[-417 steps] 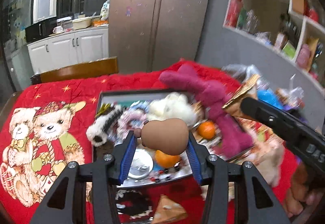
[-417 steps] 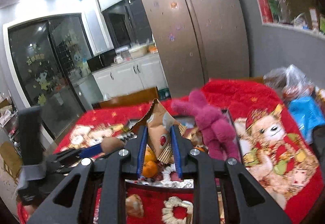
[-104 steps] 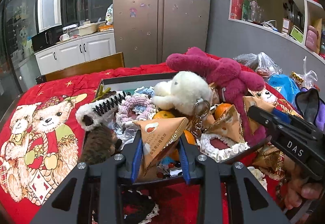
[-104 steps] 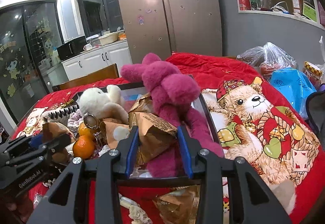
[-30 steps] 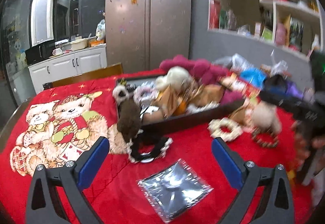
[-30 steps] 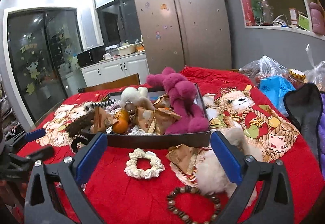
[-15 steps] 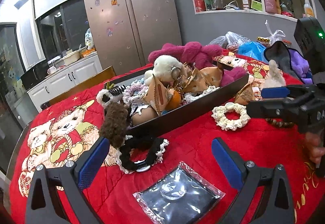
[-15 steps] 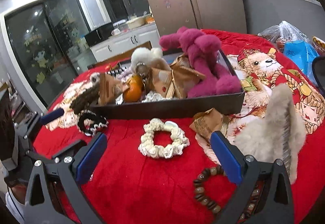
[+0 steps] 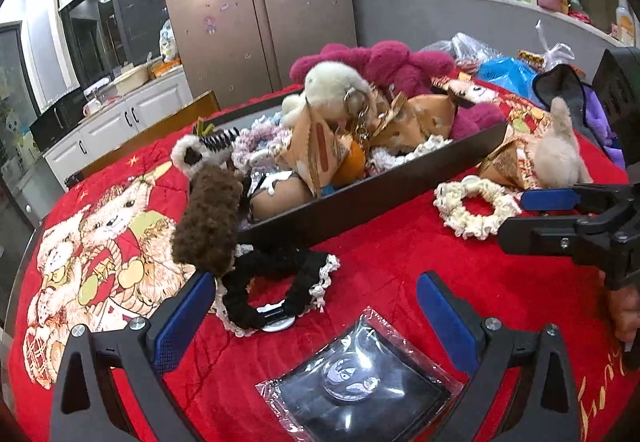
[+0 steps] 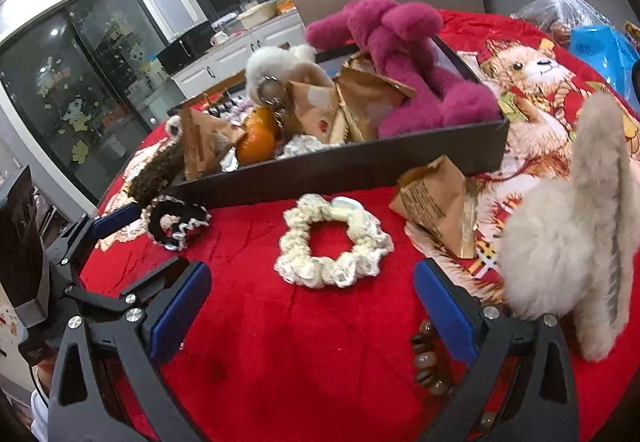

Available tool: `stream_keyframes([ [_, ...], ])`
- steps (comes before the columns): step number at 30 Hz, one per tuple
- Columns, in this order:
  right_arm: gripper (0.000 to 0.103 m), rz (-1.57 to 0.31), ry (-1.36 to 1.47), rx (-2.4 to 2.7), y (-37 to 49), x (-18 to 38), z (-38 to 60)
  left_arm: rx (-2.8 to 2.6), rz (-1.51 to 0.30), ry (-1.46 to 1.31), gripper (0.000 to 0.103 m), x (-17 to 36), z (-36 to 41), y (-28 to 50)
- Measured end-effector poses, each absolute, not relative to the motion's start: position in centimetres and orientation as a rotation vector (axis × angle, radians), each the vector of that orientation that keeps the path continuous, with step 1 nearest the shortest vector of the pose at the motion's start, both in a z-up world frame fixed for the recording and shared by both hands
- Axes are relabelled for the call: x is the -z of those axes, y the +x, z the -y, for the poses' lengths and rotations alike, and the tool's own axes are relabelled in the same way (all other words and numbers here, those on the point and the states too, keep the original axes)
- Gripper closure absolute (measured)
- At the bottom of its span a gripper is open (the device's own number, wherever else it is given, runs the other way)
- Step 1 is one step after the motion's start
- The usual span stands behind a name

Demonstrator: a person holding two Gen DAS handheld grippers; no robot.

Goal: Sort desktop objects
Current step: 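Grasp the black lace scrunchie with the left tool while the right tool grasps the cream scrunchie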

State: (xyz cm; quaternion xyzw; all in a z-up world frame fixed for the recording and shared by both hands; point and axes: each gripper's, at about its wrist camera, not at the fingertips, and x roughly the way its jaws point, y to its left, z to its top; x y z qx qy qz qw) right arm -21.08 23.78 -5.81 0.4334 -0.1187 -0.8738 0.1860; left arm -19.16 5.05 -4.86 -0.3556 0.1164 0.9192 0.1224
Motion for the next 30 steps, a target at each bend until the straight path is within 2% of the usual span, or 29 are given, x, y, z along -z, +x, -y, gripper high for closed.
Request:
stream_keyframes([
  [5,0.005,0.313,1.224,2.49,-21.2,6.1,-23.3,-2.67,-0.278,-1.269,0.0,6.7,-4.1,-21.6],
  [6,0.008,0.3,1.225,2.498,-21.2,6.1,-23.2,-2.657,-0.24,-1.305,0.0,7.1,-3.8,-21.9],
  [7,0.014,0.292,1.227,2.502,-21.2,6.1,-23.1,-2.639,-0.119,-1.329,0.0,7.3,-2.8,-22.2],
  [9,0.022,0.293,1.227,2.512,-21.2,6.1,-23.1,-2.642,-0.069,-1.322,0.0,7.2,-2.2,-22.2],
  [11,0.029,0.303,1.231,2.521,-21.3,6.2,-23.2,-2.648,-0.1,-1.332,0.0,7.4,-2.5,-22.2],
  [13,0.041,0.314,1.231,2.522,-21.4,6.2,-23.4,-2.658,-0.144,-1.326,0.0,7.4,-2.9,-22.1],
  [17,0.061,0.305,1.237,2.51,-21.5,6.3,-23.3,-2.651,-0.105,-1.325,0.001,7.4,-2.6,-22.1],
  [18,0.064,0.295,1.234,2.51,-21.4,6.3,-23.3,-2.658,-0.096,-1.32,0.007,7.3,-2.4,-22.0],
  [20,0.07,0.278,1.208,2.503,-21.2,6.1,-23.1,-2.702,-0.101,-1.295,0.027,7.0,-2.4,-21.6],
  [22,0.071,0.256,1.186,2.511,-20.9,5.7,-22.8,-2.701,-0.092,-1.266,0.064,6.6,-2.3,-21.5],
  [25,0.072,0.231,1.167,2.52,-20.6,5.4,-22.6,-2.69,-0.085,-1.251,0.083,6.4,-2.3,-21.4],
  [30,0.072,0.222,1.161,2.525,-20.4,5.3,-22.7,-2.725,-0.06,-1.195,0.083,5.8,-1.7,-20.7],
])
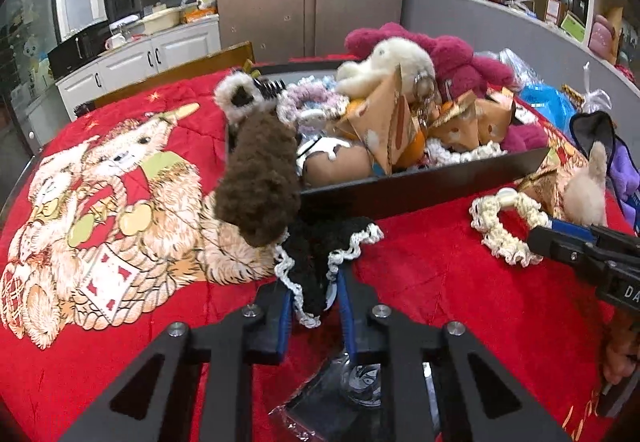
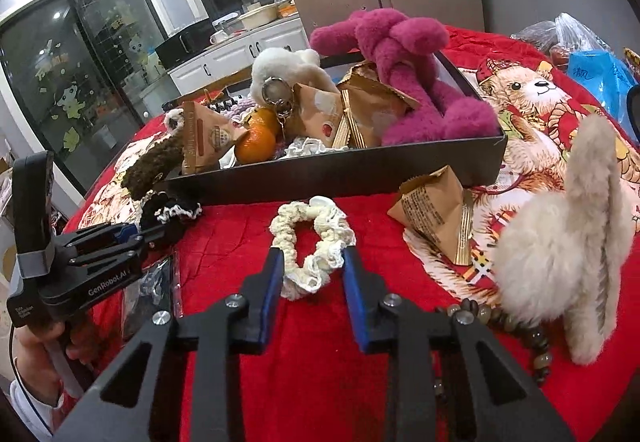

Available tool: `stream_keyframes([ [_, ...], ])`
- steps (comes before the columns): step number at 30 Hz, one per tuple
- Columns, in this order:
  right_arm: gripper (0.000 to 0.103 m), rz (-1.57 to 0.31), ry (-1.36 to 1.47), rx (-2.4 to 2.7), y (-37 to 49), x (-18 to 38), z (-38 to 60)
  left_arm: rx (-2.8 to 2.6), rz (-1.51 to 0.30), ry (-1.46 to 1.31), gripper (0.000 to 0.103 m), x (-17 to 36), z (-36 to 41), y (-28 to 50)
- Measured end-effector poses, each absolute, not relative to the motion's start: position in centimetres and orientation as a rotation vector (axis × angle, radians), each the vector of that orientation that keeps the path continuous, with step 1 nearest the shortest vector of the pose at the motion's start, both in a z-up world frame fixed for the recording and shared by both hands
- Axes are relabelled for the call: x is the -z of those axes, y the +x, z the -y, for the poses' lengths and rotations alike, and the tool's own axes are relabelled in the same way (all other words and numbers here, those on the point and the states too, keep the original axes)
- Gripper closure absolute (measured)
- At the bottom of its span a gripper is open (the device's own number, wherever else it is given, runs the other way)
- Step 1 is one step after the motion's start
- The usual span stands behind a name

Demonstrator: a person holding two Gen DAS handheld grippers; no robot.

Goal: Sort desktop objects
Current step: 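Grasp the black lace scrunchie with the left tool while the right tool grasps the cream scrunchie, then lift both scrunchies off the quilt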

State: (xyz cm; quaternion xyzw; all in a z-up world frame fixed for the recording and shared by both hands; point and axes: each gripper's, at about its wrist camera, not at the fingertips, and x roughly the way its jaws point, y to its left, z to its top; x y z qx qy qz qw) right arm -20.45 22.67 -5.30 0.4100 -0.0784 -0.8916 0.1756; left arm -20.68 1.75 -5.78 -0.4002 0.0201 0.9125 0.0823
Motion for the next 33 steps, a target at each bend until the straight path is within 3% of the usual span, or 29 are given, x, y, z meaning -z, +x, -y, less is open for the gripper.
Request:
stream_keyframes([
  [8,0.072,0.206,1.131,2.536,-20.1,4.7,-22.7,-2.761,-0.156,-1.082,0.083,4.2,-2.7,-18.2],
  [21,0.072,0.217,0.968,2.541,-17.8,0.9,-23.3,-2.781,-0.077,-0.911,0.083,0.2,-1.9,-14.9],
  [26,0.072,0.156,1.096,2.569,-18.6,2.2,-22.8,-2.784,-0.048,-0.921,0.083,0.4,-1.6,-15.1],
  [33,0.071,0.306,1.261,2.459,-20.7,5.4,-24.2,-2.768,-0.078,-0.967,0.083,1.6,-2.1,-15.5],
])
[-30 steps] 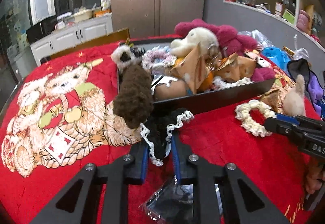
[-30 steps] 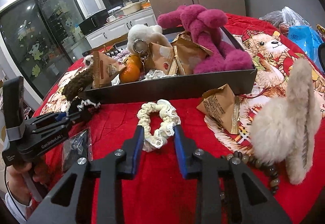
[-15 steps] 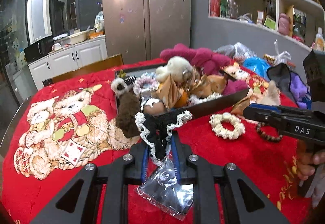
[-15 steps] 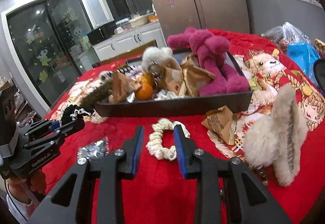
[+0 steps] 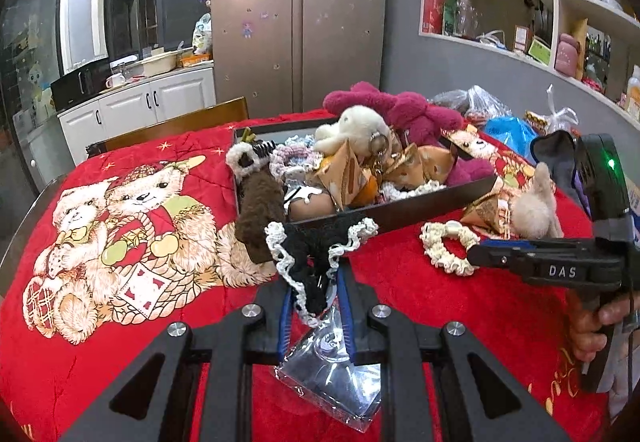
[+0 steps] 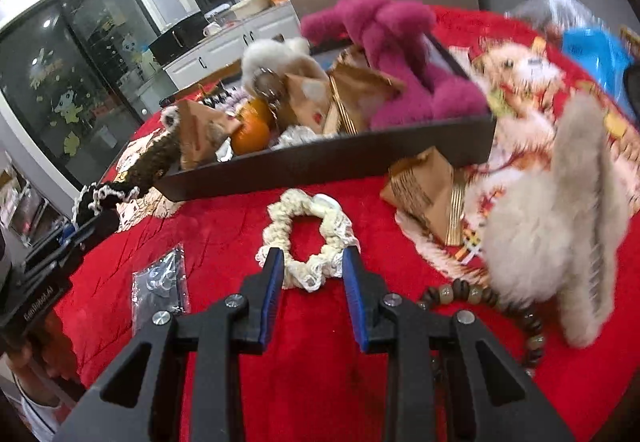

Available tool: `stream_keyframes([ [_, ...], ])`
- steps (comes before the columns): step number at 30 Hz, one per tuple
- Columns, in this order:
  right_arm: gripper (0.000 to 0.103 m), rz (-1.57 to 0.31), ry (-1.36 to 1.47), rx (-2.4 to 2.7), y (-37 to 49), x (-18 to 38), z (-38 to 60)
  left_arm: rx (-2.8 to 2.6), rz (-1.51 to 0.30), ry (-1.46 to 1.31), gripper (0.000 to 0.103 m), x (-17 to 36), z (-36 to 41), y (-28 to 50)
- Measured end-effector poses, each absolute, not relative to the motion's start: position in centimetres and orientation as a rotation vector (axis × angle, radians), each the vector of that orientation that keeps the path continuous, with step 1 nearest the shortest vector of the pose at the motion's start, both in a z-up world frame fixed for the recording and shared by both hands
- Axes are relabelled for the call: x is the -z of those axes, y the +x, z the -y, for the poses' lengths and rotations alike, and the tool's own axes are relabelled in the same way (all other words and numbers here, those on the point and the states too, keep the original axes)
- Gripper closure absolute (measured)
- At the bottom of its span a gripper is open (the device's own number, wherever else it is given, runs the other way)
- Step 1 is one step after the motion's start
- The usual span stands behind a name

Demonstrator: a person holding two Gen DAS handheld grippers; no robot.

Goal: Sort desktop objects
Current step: 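Lift both scrunchies off the quilt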

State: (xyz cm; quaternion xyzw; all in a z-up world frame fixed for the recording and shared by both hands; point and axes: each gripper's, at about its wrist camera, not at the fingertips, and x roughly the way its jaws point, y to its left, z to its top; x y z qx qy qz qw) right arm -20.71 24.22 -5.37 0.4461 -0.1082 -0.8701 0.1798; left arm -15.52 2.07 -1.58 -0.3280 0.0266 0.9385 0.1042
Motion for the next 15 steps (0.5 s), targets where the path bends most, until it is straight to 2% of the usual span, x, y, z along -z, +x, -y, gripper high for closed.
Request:
stream_keyframes([
  [4,0.062,0.304,1.277,2.448,-21.1,6.0,-24.2,-2.751,-0.102,-0.974,0.083,1.9,-2.7,-15.5],
  [9,0.061,0.264,1.253,2.481,-21.2,6.2,-23.7,-2.741,-0.125,-0.97,0.083,1.9,-3.1,-15.4],
  [11,0.073,0.239,1.241,2.497,-21.1,6.1,-23.5,-2.742,-0.133,-0.973,0.083,2.0,-3.3,-15.4],
  [12,0.084,0.238,1.235,2.502,-21.1,6.0,-23.4,-2.744,-0.138,-0.973,0.083,2.1,-3.4,-15.4],
  [13,0.088,0.233,1.229,2.513,-21.0,5.9,-23.3,-2.749,-0.141,-0.971,0.083,2.1,-3.4,-15.4],
  [15,0.091,0.217,1.207,2.531,-20.7,5.5,-23.2,-2.747,-0.133,-0.974,0.083,2.1,-3.2,-15.5],
])
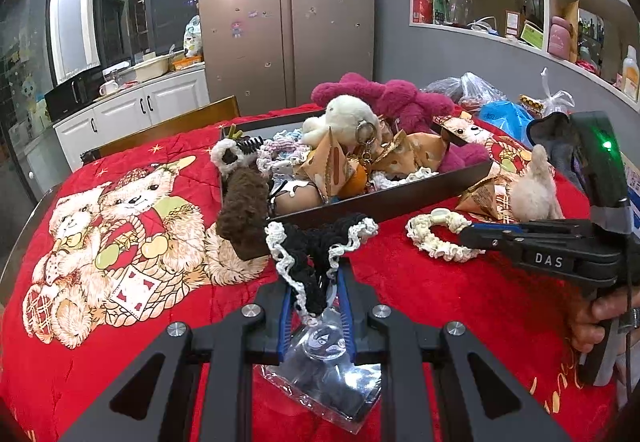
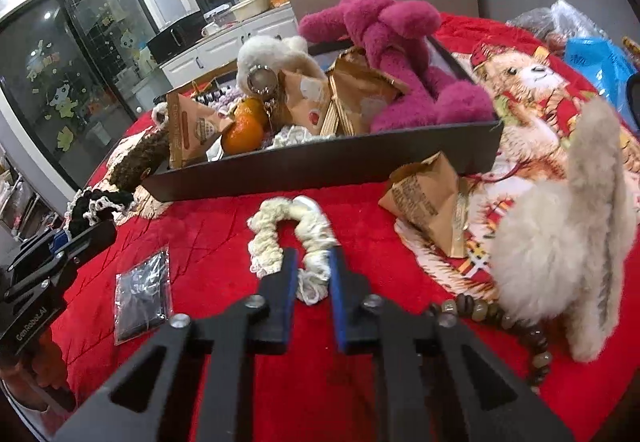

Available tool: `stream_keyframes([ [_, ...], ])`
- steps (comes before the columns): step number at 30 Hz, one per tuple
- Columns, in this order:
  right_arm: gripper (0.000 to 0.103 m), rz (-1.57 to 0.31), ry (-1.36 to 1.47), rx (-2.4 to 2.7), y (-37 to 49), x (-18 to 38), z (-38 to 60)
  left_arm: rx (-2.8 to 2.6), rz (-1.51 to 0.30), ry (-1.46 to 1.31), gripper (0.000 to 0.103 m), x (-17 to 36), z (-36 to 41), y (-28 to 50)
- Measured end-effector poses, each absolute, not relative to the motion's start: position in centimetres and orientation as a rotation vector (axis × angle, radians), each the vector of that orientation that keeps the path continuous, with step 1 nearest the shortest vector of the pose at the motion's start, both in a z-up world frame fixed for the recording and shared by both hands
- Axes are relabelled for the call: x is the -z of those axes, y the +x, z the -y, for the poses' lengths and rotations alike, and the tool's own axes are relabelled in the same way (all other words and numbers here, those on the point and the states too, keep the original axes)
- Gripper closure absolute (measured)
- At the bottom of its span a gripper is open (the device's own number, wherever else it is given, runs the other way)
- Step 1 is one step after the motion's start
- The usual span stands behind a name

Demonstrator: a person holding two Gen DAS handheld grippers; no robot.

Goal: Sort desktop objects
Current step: 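Lift both scrunchies off the quilt, then carry the black and cream scrunchies over the black tray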

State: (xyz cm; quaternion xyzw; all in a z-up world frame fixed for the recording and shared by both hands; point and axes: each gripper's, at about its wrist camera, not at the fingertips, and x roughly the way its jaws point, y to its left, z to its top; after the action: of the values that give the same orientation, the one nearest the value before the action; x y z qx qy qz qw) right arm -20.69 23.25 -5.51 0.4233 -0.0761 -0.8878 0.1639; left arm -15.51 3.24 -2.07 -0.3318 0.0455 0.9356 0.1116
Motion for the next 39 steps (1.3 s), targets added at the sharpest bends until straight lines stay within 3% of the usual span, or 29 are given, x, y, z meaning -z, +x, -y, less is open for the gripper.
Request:
stream_keyframes([
  [12,0.092,0.266,1.006,2.587,-18.8,1.8,-24.1,-2.766,-0.068,-0.941,0.083,1.5,-2.3,-15.5],
  [25,0.092,0.171,0.866,2.622,-17.2,-0.3,-23.2,-2.762,-0.069,-0.903,0.083,0.5,-2.9,-14.7],
  [31,0.092,0.244,0.696,2.677,-16.2,-5.0,-23.9,-2.795,0.002,-0.802,0.083,-2.0,-2.3,-14.6],
  [39,0.092,0.189,0.543,2.721,-18.3,-12.8,-21.6,-2.876,-0.111,-0.775,0.083,-7.3,-4.8,-19.6],
])
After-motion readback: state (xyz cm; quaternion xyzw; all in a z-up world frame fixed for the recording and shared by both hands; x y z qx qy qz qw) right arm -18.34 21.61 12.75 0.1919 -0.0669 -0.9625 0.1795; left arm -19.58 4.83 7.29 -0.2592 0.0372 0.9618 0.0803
